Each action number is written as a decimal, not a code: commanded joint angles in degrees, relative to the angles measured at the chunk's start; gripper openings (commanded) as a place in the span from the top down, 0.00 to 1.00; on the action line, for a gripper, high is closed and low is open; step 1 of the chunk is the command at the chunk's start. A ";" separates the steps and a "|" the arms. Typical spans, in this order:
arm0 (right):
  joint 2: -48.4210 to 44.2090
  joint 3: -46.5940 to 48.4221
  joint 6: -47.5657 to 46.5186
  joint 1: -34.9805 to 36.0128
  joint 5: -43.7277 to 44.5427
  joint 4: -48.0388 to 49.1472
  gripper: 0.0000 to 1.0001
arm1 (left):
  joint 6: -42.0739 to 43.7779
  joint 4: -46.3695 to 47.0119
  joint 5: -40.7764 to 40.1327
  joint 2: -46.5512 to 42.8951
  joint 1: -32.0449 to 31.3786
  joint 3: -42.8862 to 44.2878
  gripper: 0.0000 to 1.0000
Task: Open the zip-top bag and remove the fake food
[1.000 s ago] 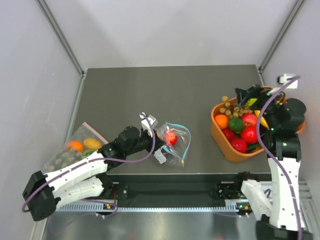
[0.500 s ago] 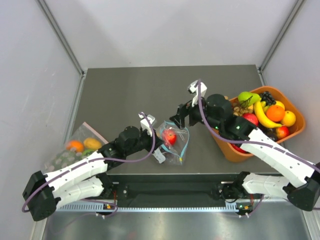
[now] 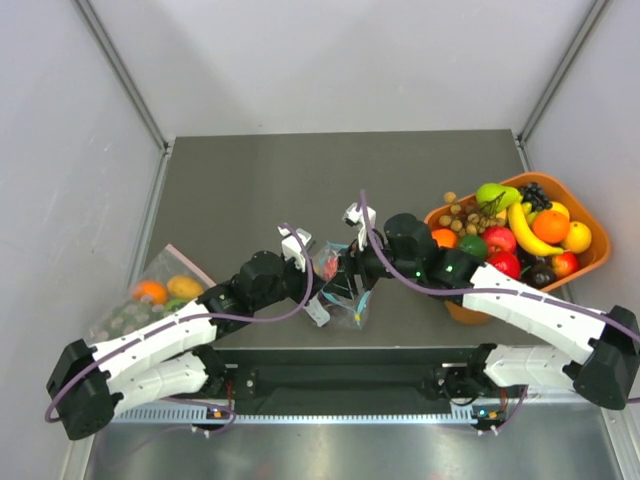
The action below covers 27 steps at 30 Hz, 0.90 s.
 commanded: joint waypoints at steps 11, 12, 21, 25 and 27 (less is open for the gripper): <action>9.56 1.33 0.11 0.71 8.98 -3.66 0.30 | 1.09 -1.26 -2.41 -0.10 0.17 2.79 1.00; 10.26 1.50 0.11 0.80 9.60 -3.75 0.29 | 1.09 -2.22 -2.50 -0.10 0.17 2.79 1.00; 12.37 1.16 0.64 -0.34 16.28 -2.70 0.27 | 0.82 -6.45 -6.28 -3.96 0.17 2.53 1.00; 13.78 1.07 1.43 -0.44 17.60 -0.24 0.23 | 0.82 -6.72 -4.96 -4.14 0.17 2.44 1.00; 14.48 1.07 2.21 -0.44 18.38 0.82 0.20 | 0.91 -6.54 -3.74 -4.06 0.25 2.27 1.00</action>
